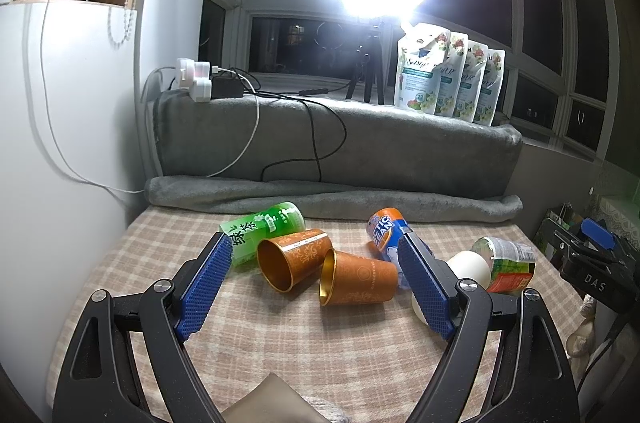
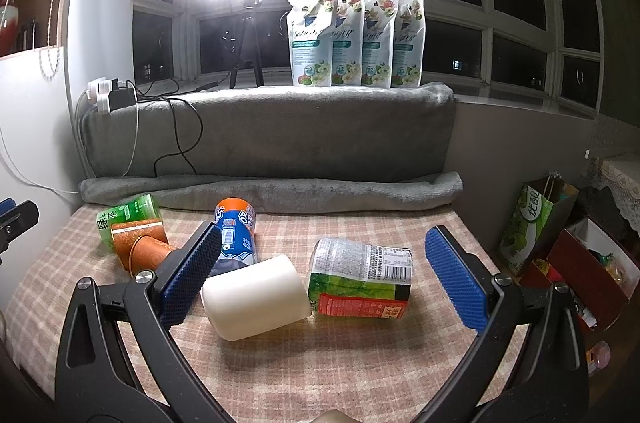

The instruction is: Flip cup upright

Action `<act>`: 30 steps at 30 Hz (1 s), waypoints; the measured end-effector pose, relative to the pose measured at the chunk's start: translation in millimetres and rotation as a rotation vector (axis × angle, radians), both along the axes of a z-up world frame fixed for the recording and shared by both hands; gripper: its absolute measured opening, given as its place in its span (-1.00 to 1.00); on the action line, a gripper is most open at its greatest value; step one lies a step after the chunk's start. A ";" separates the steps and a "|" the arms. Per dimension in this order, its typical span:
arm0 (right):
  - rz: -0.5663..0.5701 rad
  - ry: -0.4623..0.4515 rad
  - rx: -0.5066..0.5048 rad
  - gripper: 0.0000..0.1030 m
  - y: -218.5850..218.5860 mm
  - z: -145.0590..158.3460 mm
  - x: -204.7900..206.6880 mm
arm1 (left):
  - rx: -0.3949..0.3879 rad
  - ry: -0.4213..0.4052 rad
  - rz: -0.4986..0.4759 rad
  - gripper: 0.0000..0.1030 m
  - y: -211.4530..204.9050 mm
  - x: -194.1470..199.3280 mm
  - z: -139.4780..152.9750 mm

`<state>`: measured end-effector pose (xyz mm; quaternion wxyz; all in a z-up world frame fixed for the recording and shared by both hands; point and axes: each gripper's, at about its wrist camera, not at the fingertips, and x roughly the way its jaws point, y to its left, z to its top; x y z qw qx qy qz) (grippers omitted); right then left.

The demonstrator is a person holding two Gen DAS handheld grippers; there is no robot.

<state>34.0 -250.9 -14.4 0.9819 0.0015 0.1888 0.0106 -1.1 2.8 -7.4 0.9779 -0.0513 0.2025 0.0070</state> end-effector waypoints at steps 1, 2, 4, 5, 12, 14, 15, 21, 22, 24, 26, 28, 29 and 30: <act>0.003 0.002 -0.001 1.00 -0.1 -0.8 0.9 | -0.001 0.002 0.000 0.65 0.0 0.4 -0.6; 0.007 0.006 -0.003 1.00 0.8 -1.6 2.8 | -0.003 0.005 0.000 0.65 0.8 0.7 -0.4; 0.014 0.016 -0.008 1.00 2.2 -3.5 6.1 | -0.006 0.012 0.002 0.65 1.0 2.2 -2.0; 0.019 0.022 -0.009 1.00 4.1 -4.4 9.4 | -0.007 0.015 0.003 0.65 1.2 2.5 -2.7; 0.063 0.074 -0.036 1.00 14.3 -8.9 33.9 | -0.016 0.038 0.017 0.65 7.9 7.2 -8.7; 0.092 0.103 -0.036 1.00 18.0 -9.0 45.2 | -0.018 0.046 0.024 0.65 10.1 8.8 -10.4; 0.110 0.118 -0.036 1.00 20.4 -9.6 50.9 | -0.019 0.051 0.026 0.65 11.4 9.3 -11.4; 0.233 0.285 -0.020 1.00 38.3 -17.3 101.9 | -0.023 0.090 0.044 0.65 22.2 13.1 -19.3; 0.249 0.321 -0.013 1.00 40.3 -19.6 112.4 | -0.025 0.096 0.046 0.65 24.5 13.8 -21.0; 0.281 0.396 0.002 1.00 44.3 -25.3 133.5 | -0.029 0.111 0.050 0.65 27.9 14.7 -24.9; 0.304 0.468 0.018 1.00 49.3 -31.1 152.4 | -0.033 0.124 0.051 0.65 30.7 15.0 -28.0; 0.334 0.538 0.035 1.00 54.6 -36.0 170.2 | -0.038 0.135 0.054 0.65 34.7 15.7 -32.0; 0.345 0.569 0.039 1.00 58.4 -38.3 179.0 | -0.038 0.139 0.059 0.65 36.5 15.7 -33.7; 0.358 0.594 0.042 1.00 62.1 -40.6 186.7 | -0.040 0.142 0.063 0.65 38.1 15.5 -35.4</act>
